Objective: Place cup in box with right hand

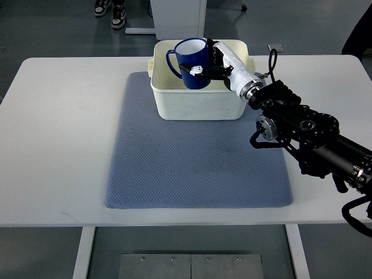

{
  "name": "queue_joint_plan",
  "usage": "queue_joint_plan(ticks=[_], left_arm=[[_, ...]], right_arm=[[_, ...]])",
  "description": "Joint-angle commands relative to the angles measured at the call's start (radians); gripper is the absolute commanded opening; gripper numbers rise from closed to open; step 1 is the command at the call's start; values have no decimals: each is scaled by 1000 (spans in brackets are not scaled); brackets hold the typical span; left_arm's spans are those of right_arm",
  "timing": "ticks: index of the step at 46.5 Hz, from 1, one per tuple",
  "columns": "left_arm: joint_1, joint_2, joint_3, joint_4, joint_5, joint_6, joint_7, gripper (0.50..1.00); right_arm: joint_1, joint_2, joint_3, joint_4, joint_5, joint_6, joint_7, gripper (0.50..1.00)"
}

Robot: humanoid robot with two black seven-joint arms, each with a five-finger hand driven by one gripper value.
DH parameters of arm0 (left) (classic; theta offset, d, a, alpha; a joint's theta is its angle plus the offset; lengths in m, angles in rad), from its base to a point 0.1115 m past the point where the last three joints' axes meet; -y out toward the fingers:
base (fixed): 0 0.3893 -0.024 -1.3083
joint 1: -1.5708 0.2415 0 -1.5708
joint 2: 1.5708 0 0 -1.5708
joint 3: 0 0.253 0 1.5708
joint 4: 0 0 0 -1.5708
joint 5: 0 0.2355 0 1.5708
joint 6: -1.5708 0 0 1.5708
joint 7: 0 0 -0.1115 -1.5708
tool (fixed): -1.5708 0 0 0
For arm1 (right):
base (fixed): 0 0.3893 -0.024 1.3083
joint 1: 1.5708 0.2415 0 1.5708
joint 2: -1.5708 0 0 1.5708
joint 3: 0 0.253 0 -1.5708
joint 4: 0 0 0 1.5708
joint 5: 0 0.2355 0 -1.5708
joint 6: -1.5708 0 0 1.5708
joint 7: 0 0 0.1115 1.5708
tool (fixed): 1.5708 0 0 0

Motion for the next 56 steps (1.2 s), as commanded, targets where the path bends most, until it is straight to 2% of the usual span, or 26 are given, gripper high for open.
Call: queue_joint_plan(ticks=[1, 4, 8, 33, 41, 56], left_arm=[[0, 0, 0, -1, 0, 0, 0, 1000], [0, 0, 0, 0, 0, 0, 0, 1000], [0, 0, 0, 0, 0, 0, 0, 1000], [0, 0, 0, 0, 0, 0, 0, 1000], [0, 0, 0, 0, 0, 0, 0, 1000], [0, 0, 0, -1, 0, 0, 0, 1000]], right_arm=[[0, 0, 0, 1, 1, -1, 1, 920], [0, 0, 0, 1, 2, -1, 1, 977], [0, 0, 0, 2, 2, 1, 1, 991], [12, -12, -2, 24, 2, 4, -1, 998], [15, -92, 0, 91, 3, 5, -2, 998], [-2, -308, 14, 271, 44, 5, -10, 998]])
